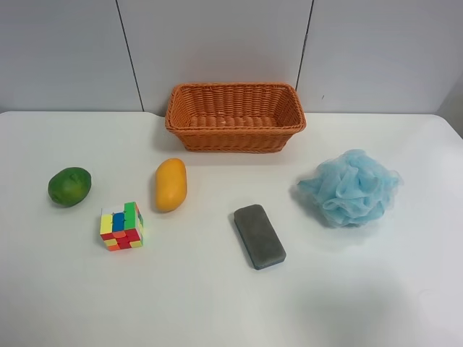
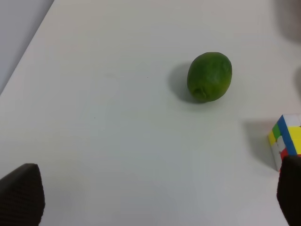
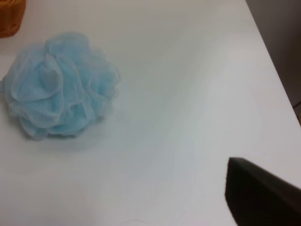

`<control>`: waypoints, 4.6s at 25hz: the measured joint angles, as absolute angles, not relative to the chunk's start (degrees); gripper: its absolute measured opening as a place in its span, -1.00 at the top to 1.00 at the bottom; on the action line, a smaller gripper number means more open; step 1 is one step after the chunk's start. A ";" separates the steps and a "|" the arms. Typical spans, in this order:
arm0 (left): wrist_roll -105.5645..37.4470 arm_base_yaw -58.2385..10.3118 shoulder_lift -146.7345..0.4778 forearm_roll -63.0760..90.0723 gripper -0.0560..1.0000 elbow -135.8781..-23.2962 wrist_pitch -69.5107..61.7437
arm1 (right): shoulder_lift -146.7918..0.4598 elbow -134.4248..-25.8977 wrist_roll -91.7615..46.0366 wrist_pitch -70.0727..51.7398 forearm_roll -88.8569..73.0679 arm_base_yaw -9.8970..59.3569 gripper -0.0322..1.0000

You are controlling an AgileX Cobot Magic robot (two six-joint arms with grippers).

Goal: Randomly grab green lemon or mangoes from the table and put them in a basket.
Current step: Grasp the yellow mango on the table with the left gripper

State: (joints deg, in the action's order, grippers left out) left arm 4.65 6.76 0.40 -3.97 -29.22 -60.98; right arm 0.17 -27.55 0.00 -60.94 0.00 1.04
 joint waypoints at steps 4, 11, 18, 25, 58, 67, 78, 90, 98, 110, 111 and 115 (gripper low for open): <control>4.65 6.76 0.40 -3.97 -0.99 -29.22 -60.98 | 0.17 -27.55 0.00 -60.94 0.00 1.04 -0.98; 4.65 6.76 0.40 -3.97 -0.99 -29.22 -61.02 | 0.17 -27.55 0.00 -60.94 0.00 1.04 -0.98; 4.60 6.76 -0.79 -3.91 -0.99 -29.92 -60.29 | 0.17 -27.55 0.00 -60.94 0.00 1.04 -0.98; 1.94 6.76 -18.82 -3.61 -0.99 -41.88 -54.49 | 0.17 -27.55 0.32 -60.94 0.00 1.04 -0.98; -18.73 -20.53 -96.60 27.22 -0.99 -55.29 -21.84 | 0.17 -27.55 0.32 -60.94 0.00 1.04 -0.98; -18.73 -20.53 -104.52 28.60 -0.99 -55.29 -17.61 | 0.17 -27.55 0.32 -60.94 0.00 1.04 -0.98; -18.73 -23.02 -105.83 30.49 -0.99 -55.67 -12.77 | 0.17 -27.55 0.00 -60.94 0.00 1.04 -0.98; -18.73 -23.09 -109.20 30.49 -0.99 -55.67 -12.28 | 0.17 -27.55 0.00 -60.94 0.00 1.04 -0.98; -18.91 -23.09 -109.20 30.54 -0.90 -55.67 -11.97 | 0.17 -27.55 0.00 -60.94 0.00 1.04 -0.98; -19.38 -23.09 -109.20 30.71 -0.16 -55.67 -12.11 | 0.17 -27.55 0.00 -60.94 0.00 1.04 -0.98; -19.38 -23.09 -109.20 30.71 -0.16 -55.67 -12.11 | 0.17 -27.55 0.00 -60.94 0.00 1.04 -0.98; -19.40 -23.09 -109.20 30.71 -0.16 -55.67 -12.11 | 0.17 -27.55 0.00 -60.94 0.00 1.04 -0.98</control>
State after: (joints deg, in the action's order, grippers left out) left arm -19.40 -23.09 -109.20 30.71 -55.67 -12.11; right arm 0.17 -27.55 0.00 -60.94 0.00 1.04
